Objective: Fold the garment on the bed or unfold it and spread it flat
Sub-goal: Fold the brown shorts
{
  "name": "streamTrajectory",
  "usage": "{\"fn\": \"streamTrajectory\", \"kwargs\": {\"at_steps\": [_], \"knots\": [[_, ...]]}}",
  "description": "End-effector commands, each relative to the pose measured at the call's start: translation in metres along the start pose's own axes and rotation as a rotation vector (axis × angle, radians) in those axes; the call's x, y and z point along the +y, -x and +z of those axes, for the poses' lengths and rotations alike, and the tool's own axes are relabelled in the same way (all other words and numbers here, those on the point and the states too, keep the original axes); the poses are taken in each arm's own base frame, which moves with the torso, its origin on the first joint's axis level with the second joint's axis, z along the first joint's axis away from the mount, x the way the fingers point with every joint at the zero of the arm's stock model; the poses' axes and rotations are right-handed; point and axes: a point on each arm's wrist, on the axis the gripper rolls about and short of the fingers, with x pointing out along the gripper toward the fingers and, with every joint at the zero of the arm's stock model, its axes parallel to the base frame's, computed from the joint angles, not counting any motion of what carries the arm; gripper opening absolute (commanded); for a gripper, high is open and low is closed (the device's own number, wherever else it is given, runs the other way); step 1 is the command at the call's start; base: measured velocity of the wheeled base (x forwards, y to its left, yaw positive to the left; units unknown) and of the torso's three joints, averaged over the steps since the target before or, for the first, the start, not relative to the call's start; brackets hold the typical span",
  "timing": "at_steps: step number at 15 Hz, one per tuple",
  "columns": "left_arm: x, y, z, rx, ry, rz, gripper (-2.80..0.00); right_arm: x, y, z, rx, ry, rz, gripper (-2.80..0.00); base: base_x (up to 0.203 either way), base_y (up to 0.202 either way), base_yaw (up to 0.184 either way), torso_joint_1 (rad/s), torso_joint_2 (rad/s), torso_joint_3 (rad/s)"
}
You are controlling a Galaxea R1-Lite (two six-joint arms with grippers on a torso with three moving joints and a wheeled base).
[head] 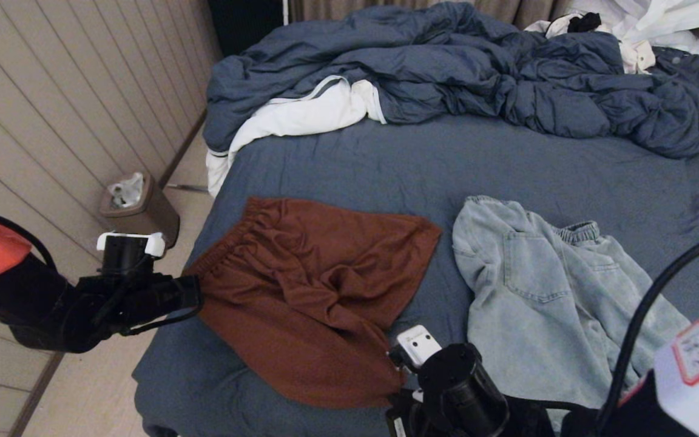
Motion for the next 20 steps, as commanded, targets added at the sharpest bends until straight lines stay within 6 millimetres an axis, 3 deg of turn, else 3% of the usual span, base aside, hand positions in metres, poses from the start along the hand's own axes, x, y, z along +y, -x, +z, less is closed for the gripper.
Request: {"fn": "streamTrajectory", "kwargs": {"at_steps": [1, 9, 11, 14, 16, 20], "knots": [[0.004, 0.023, -0.013, 0.025, -0.002, 0.006, -2.80, -0.009, 0.020, -0.011, 0.014, -0.003, 0.000, -2.80, 0.000, 0.000, 0.000, 0.000, 0.00, 0.000], [0.012, 0.058, -0.069, 0.118, -0.088, -0.002, -2.80, -0.020, 0.042, -0.034, 0.080, -0.013, 0.037, -2.80, 0.000, 0.000, 0.000, 0.000, 0.00, 0.000], [0.015, 0.066, -0.077, 0.095, -0.103, -0.009, -2.80, -0.021, 0.049, -0.028, 0.044, -0.025, 0.044, -2.80, 0.000, 0.000, 0.000, 0.000, 0.00, 0.000], [0.015, 0.074, -0.057, -0.049, -0.092, -0.030, -2.80, -0.028, 0.059, 0.006, -0.089, -0.082, 0.037, -2.80, 0.000, 0.000, 0.000, 0.000, 0.00, 0.000], [0.009, 0.079, -0.033, -0.146, -0.083, -0.051, -2.80, -0.030, 0.060, 0.034, -0.134, -0.112, 0.020, -2.80, 0.000, 0.000, 0.000, 0.000, 0.00, 0.000], [-0.002, 0.076, 0.019, -0.237, -0.048, -0.062, -2.80, -0.037, 0.047, 0.091, -0.239, -0.158, -0.019, -2.80, 0.000, 0.000, 0.000, 0.000, 0.00, 0.000]]}}
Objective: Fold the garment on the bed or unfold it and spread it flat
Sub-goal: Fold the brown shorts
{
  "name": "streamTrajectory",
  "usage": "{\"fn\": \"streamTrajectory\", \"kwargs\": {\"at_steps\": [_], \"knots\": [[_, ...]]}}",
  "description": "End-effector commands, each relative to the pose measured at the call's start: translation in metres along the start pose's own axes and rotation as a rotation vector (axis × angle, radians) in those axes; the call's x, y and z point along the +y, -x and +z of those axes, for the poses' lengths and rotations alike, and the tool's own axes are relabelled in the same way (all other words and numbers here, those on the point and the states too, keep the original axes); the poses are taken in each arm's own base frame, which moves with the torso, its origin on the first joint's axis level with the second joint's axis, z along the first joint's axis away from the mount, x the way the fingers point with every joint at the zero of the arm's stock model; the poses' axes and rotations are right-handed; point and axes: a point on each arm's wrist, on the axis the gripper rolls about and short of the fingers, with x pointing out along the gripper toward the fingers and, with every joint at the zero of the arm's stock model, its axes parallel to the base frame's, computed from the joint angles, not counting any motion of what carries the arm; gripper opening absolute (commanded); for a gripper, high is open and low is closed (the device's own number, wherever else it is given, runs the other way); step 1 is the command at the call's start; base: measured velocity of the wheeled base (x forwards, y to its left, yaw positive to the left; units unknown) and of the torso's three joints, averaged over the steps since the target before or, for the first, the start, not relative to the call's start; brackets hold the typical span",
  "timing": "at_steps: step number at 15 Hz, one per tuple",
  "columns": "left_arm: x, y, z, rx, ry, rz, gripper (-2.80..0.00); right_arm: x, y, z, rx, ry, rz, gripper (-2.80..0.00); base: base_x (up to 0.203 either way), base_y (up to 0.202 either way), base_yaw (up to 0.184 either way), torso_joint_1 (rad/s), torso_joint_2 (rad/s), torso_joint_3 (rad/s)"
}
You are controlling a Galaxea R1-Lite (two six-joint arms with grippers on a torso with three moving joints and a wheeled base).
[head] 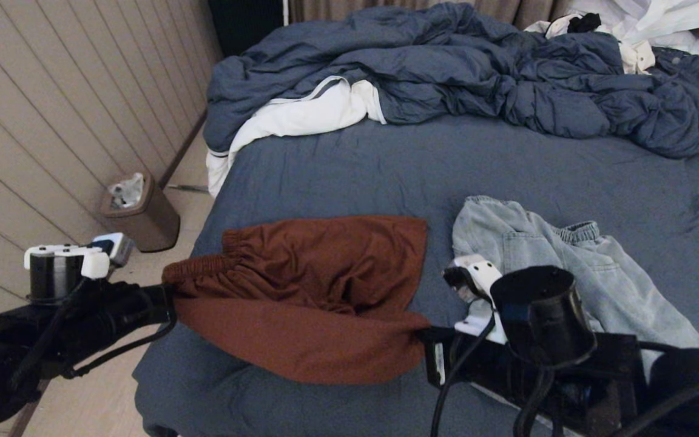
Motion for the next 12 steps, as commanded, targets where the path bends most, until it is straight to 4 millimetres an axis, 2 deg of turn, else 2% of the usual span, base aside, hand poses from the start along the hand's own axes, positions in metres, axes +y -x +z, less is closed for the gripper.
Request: {"fn": "streamTrajectory", "kwargs": {"at_steps": [1, 3, 6, 9, 12], "knots": [[-0.006, -0.006, 0.035, -0.084, 0.026, -0.012, -2.80, 0.001, -0.022, 0.024, -0.052, -0.019, -0.019, -2.80, 0.000, 0.000, 0.000, 0.000, 0.00, 0.000], [-0.009, -0.018, 0.051, -0.085, 0.041, -0.013, -2.80, -0.005, -0.047, 0.036, -0.071, -0.034, -0.054, -2.80, 0.000, 0.000, 0.000, 0.000, 0.00, 0.000], [-0.014, -0.037, 0.067, -0.103, 0.045, -0.015, -2.80, -0.027, -0.085, 0.055, -0.103, -0.046, -0.125, -2.80, 0.000, 0.000, 0.000, 0.000, 0.00, 0.000], [-0.021, -0.062, 0.069, -0.085, 0.033, -0.018, -2.80, -0.040, -0.107, 0.061, -0.107, -0.026, -0.164, -2.80, 0.000, 0.000, 0.000, 0.000, 0.00, 0.000], [-0.023, -0.093, 0.070, -0.070, 0.028, -0.012, -2.80, -0.050, -0.119, 0.072, -0.135, -0.013, -0.185, -2.80, 0.000, 0.000, 0.000, 0.000, 0.00, 0.000]]}}
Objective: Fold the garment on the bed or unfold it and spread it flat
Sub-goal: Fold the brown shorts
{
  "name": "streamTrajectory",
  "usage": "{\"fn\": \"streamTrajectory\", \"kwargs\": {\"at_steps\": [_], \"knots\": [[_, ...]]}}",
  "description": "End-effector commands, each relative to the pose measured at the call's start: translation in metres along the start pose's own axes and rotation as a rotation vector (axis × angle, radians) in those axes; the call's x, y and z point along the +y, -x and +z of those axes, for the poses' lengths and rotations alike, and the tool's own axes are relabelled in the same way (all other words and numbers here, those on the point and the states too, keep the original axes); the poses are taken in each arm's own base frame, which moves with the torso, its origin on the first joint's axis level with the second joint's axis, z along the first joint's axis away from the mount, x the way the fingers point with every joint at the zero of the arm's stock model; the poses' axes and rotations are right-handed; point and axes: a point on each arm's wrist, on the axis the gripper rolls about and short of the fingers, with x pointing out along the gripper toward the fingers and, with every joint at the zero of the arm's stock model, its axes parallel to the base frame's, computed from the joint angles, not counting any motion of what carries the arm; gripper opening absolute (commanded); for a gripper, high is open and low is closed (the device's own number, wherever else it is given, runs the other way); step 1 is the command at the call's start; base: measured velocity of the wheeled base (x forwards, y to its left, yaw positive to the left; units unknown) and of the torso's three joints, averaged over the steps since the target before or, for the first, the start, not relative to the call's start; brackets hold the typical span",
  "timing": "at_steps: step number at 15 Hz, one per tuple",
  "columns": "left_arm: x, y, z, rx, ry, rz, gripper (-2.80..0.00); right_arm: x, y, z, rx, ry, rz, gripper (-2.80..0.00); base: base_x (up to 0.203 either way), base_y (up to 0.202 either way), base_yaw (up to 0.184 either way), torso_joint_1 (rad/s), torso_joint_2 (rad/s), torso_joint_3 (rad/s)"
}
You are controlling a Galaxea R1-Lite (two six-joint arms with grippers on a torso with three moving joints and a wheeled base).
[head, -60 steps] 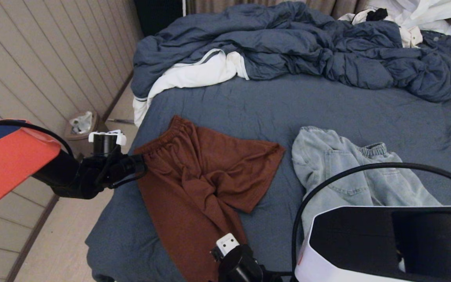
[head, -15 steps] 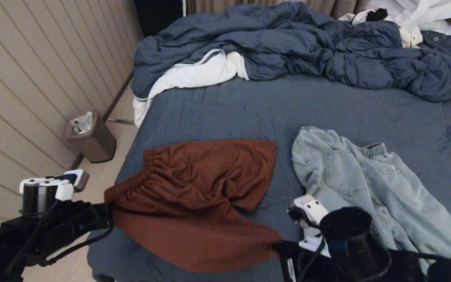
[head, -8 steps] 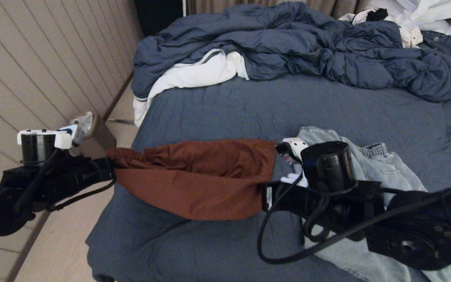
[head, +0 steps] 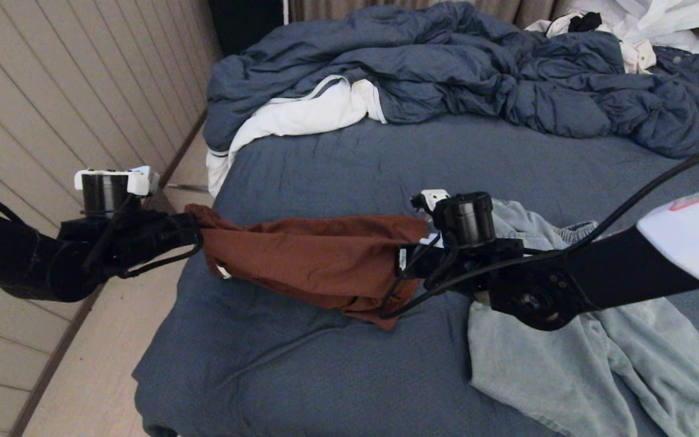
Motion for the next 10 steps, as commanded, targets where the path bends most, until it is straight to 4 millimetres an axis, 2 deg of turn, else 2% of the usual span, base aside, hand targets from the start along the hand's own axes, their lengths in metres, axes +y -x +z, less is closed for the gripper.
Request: {"fn": "streamTrajectory", "kwargs": {"at_steps": [1, 4, 7, 8, 10], "knots": [[0.000, -0.031, -0.014, 0.046, -0.003, 0.010, -2.80, -0.006, -0.019, -0.002, 0.013, -0.001, -0.025, -2.80, 0.000, 0.000, 0.000, 0.000, 0.00, 0.000], [-0.005, -0.055, -0.013, 0.038, -0.007, 0.003, -2.80, -0.011, -0.032, -0.004, 0.024, -0.004, -0.043, -2.80, 0.000, 0.000, 0.000, 0.000, 0.00, 0.000], [-0.009, -0.067, -0.010, 0.053, -0.021, 0.003, -2.80, -0.011, -0.038, -0.007, 0.026, -0.004, -0.045, -2.80, 0.000, 0.000, 0.000, 0.000, 0.00, 0.000], [-0.014, -0.067, -0.011, 0.055, -0.027, -0.006, 0.00, -0.011, -0.038, -0.005, 0.024, -0.004, -0.044, 0.00, 0.000, 0.000, 0.000, 0.000, 0.00, 0.000], [-0.018, -0.067, -0.011, 0.048, -0.032, -0.002, 0.00, -0.011, -0.041, -0.008, 0.030, 0.006, -0.042, 0.00, 0.000, 0.000, 0.000, 0.000, 0.00, 0.000]]}}
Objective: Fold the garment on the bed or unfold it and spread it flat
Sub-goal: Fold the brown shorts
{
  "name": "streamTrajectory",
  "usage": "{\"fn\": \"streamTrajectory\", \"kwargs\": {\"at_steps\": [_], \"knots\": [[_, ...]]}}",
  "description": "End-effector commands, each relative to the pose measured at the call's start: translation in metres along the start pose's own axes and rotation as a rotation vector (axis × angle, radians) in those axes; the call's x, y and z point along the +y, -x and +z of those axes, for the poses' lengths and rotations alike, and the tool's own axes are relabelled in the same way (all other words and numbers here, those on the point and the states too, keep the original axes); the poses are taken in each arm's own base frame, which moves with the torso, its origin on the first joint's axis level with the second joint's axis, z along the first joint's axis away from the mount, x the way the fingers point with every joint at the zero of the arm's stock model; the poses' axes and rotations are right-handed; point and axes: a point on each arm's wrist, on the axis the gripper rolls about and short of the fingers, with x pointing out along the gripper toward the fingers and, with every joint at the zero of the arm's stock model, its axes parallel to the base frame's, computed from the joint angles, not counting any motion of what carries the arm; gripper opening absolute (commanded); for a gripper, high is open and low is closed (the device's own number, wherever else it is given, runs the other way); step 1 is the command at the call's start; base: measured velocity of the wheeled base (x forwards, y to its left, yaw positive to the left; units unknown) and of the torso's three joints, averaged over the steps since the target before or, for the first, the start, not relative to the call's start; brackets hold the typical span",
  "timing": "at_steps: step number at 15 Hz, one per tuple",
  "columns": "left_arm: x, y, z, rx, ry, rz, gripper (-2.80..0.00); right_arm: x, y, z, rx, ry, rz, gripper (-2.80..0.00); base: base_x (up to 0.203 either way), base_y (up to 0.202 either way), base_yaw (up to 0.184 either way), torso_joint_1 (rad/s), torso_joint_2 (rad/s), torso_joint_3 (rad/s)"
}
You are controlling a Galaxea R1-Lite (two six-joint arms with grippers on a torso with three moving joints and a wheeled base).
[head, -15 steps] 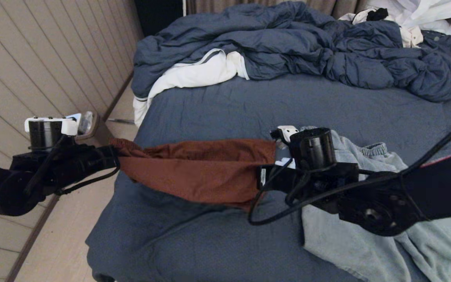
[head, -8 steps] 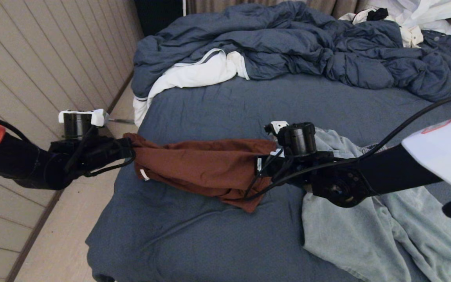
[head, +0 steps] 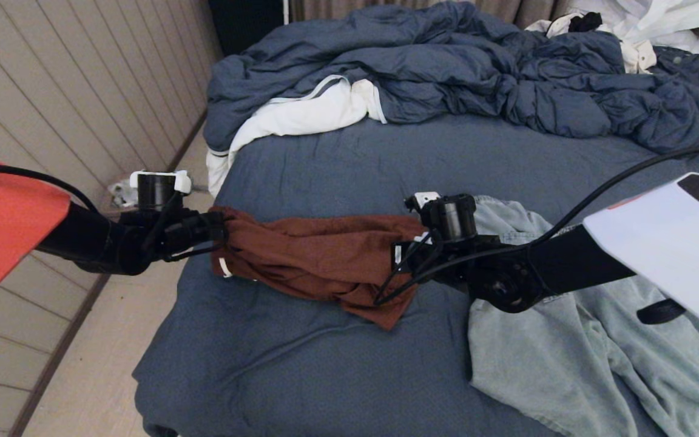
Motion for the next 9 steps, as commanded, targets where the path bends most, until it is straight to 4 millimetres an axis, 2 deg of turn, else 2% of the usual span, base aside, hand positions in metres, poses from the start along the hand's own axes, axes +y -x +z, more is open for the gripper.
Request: {"fn": "streamTrajectory", "kwargs": {"at_steps": [1, 3, 7, 9], "knots": [[-0.003, -0.002, 0.001, -0.017, 0.004, 0.007, 0.00, -0.003, -0.007, -0.002, 0.001, 0.003, -0.003, 0.00, 0.000, 0.000, 0.000, 0.000, 0.00, 0.000], [-0.005, 0.007, 0.013, -0.064, 0.024, 0.013, 0.00, -0.005, -0.006, 0.003, -0.016, -0.004, -0.006, 0.00, 0.000, 0.000, 0.000, 0.000, 0.00, 0.000], [-0.010, 0.062, 0.062, -0.204, 0.140, 0.022, 0.00, -0.003, 0.013, 0.020, -0.062, -0.012, 0.010, 0.00, 0.000, 0.000, 0.000, 0.000, 0.00, 0.000], [-0.009, 0.079, 0.068, -0.218, 0.209, 0.039, 0.00, 0.001, 0.025, 0.024, -0.074, -0.012, 0.026, 0.00, 0.000, 0.000, 0.000, 0.000, 0.00, 0.000]]}}
